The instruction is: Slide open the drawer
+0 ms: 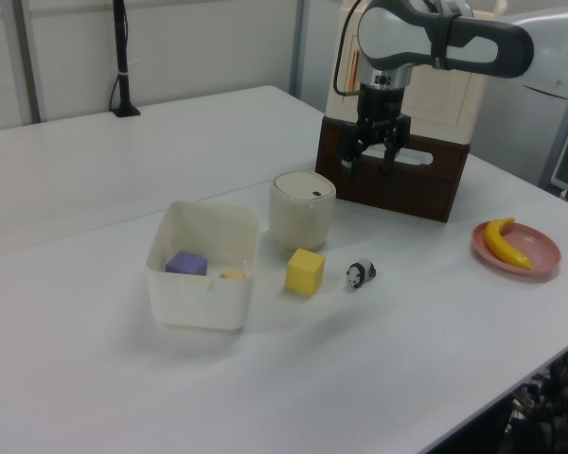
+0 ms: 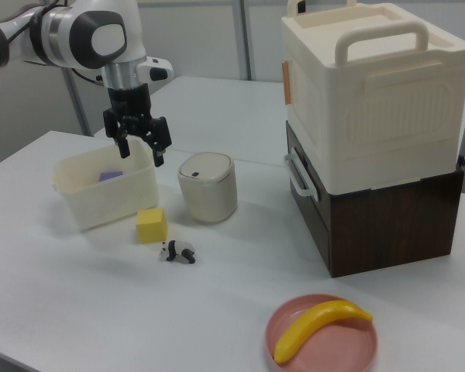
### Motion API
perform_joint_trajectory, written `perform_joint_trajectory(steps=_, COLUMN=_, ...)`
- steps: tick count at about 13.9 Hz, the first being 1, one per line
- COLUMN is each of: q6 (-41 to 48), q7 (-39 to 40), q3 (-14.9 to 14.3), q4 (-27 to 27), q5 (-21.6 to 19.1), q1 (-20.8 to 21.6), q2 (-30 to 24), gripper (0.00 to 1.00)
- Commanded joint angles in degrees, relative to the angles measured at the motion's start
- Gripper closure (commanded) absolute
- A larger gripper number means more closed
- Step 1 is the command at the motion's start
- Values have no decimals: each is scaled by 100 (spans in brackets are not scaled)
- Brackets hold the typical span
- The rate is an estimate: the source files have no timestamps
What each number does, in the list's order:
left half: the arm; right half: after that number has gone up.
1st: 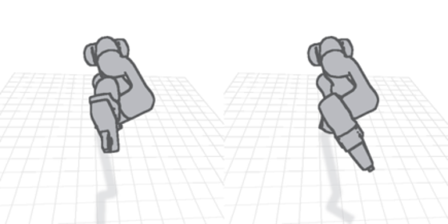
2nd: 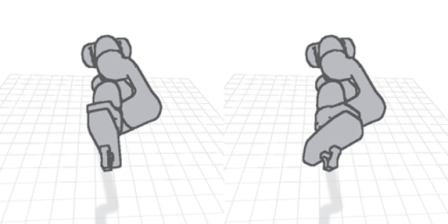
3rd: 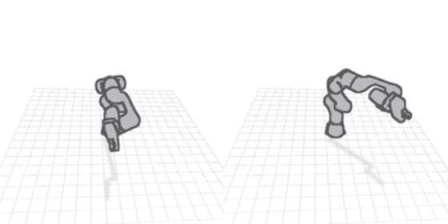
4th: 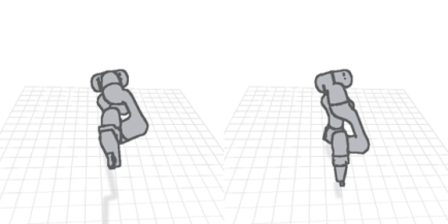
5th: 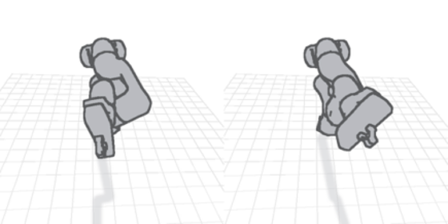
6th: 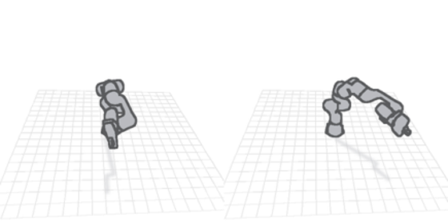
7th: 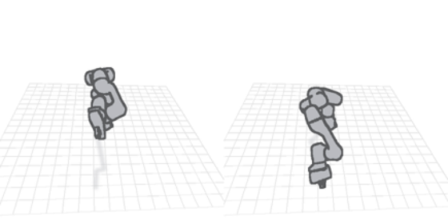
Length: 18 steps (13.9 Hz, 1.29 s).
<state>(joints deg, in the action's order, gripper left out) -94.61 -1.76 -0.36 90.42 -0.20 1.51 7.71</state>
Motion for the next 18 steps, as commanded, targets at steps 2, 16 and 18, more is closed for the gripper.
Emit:
perform_joint_trajectory(steps=2, q6=57, q7=97, q3=28, q4=152, q5=99, q1=-37, q2=-165, gripper=0)
perform_joint_trajectory(steps=16, q6=31, q7=123, q3=45, q4=213, q5=91, q1=-37, q2=-59, gripper=0)
perform_joint_trajectory(steps=18, q6=31, q7=123, q3=45, q4=248, q5=91, q1=-37, q2=-59, gripper=0)
